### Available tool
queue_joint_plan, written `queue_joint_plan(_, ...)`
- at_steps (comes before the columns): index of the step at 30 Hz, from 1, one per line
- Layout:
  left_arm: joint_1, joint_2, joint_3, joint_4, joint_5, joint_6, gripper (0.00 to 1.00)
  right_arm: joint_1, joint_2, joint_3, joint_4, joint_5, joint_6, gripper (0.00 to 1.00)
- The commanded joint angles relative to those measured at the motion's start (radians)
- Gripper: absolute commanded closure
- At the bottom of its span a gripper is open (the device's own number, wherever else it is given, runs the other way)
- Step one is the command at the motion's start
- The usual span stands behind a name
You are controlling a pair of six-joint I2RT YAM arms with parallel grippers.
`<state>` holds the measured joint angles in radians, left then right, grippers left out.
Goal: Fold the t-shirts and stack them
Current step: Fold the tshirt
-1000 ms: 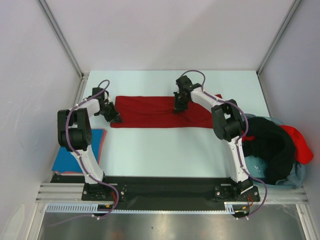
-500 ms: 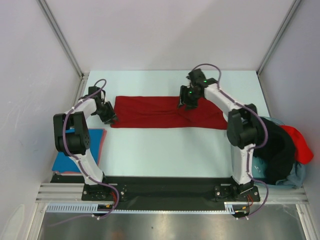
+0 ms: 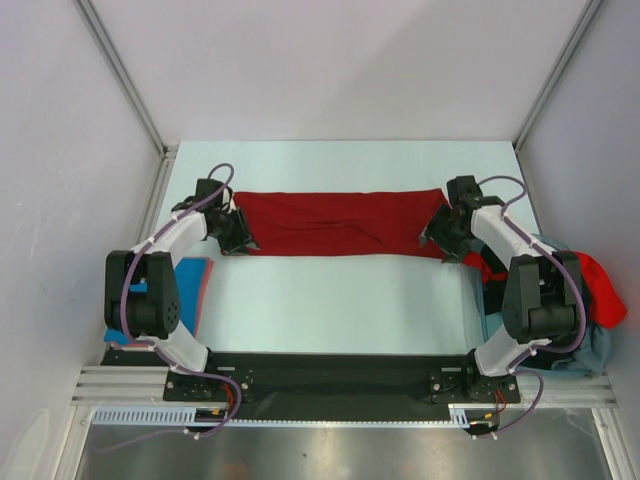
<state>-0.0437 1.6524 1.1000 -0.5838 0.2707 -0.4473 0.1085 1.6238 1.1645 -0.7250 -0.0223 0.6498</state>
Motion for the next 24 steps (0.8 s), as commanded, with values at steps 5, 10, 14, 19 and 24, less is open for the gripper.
queue_joint_plan(5, -0.010, -0.118, -0.063, 0.018, 0.019, -0.016, 0.61, -0.026, -0.073, -0.124, 0.102, 0.105, 0.180, 0.32)
queue_joint_plan(10, -0.012, -0.118, -0.049, 0.012, 0.030, -0.007, 0.61, -0.039, -0.088, -0.216, 0.239, 0.136, 0.232, 0.36)
queue_joint_plan(14, -0.012, -0.114, -0.042, 0.009, 0.033, 0.004, 0.61, -0.046, -0.059, -0.221, 0.280, 0.133, 0.246, 0.37)
queue_joint_plan(19, -0.012, -0.095, -0.026, 0.006, 0.036, 0.018, 0.61, -0.056, -0.039, -0.218, 0.315, 0.142, 0.258, 0.36)
queue_joint_plan(24, -0.012, -0.056, 0.012, 0.004, 0.041, 0.028, 0.61, -0.072, 0.013, -0.183, 0.273, 0.179, 0.271, 0.34)
